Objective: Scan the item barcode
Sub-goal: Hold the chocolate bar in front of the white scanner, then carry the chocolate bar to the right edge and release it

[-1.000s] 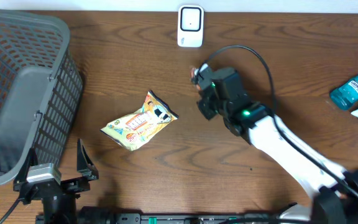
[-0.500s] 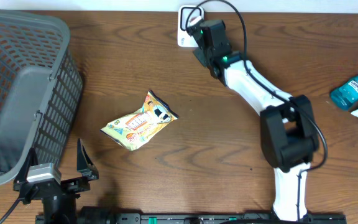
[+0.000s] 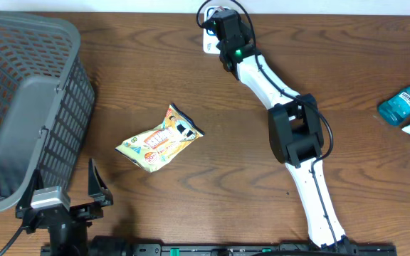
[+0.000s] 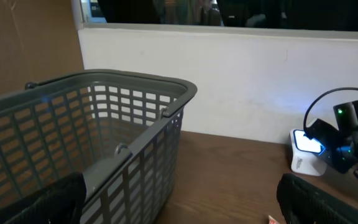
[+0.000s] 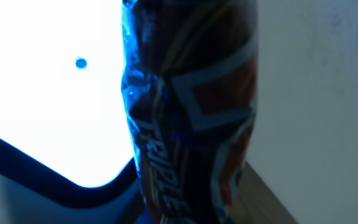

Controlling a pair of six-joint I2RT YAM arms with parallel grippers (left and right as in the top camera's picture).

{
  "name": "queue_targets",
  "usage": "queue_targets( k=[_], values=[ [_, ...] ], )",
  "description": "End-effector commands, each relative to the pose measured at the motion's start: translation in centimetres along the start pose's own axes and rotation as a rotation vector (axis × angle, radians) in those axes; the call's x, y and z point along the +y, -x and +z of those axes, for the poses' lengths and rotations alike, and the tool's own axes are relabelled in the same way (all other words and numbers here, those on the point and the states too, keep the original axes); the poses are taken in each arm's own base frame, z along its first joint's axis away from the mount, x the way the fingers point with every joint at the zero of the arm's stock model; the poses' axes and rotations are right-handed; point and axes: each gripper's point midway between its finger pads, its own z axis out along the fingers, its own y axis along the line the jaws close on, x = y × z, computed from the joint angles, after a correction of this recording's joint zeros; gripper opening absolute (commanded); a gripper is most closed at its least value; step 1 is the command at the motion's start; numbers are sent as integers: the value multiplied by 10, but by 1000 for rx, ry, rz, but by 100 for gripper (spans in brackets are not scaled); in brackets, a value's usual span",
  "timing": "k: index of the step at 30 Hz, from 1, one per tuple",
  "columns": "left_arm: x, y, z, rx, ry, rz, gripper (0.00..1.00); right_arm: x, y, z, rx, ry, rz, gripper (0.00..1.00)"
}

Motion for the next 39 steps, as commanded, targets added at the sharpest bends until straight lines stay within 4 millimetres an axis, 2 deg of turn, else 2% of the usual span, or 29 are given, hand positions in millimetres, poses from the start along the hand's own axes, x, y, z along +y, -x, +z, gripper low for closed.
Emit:
queue_targets(
  k=[1,4,9,11,12,14,17,19,21,23,25,31,33,34,35,38,39],
  values=[
    [1,0,-1,-6,2,-3,98,-18,4,-2,15,-65,-11,1],
    [1,0,-1,-6,2,-3,98,-25,0,-5,51,-95,-8,1],
    [1,0,-1,-6,2,-3,98,-35,-41,-15,237,-106,-15,1],
    [1,0,-1,-6,2,-3,98,-44,-80,-16,364,-106,42,1],
    [1,0,-1,-6,2,-3,98,-48,-91,-17,399,-111,61,1],
    [1,0,-1,-6,2,-3,98,-56,-126,-17,497,-111,120,1],
    [1,1,-1,-6,2,-3,98,-73,-201,-20,692,-114,289,1],
    [1,0,-1,-6,2,-3,98,-86,-240,-22,780,-121,369,1],
    [1,0,-1,-6,2,-2,98,-108,-288,-26,881,-145,434,1],
    [1,0,-1,-6,2,-2,98,-122,-318,-29,942,-151,456,1],
    [1,0,-1,-5,2,-2,98,-140,-358,-35,1014,-163,494,1],
    [1,-2,0,1,2,-1,98,-165,-434,-52,1142,-215,676,3],
    [0,-3,0,4,2,0,98,-165,-446,-56,1162,-181,711,13],
    [0,-4,1,6,3,1,98,-165,-449,-59,1170,-171,721,25],
    [0,-4,1,7,3,1,98,-166,-450,-61,1170,-156,737,50],
    [0,-4,1,7,3,1,98,-172,-435,-64,1117,-113,797,99],
    [0,-4,1,7,3,1,98,-176,-424,-66,1082,-93,825,99]
  ],
)
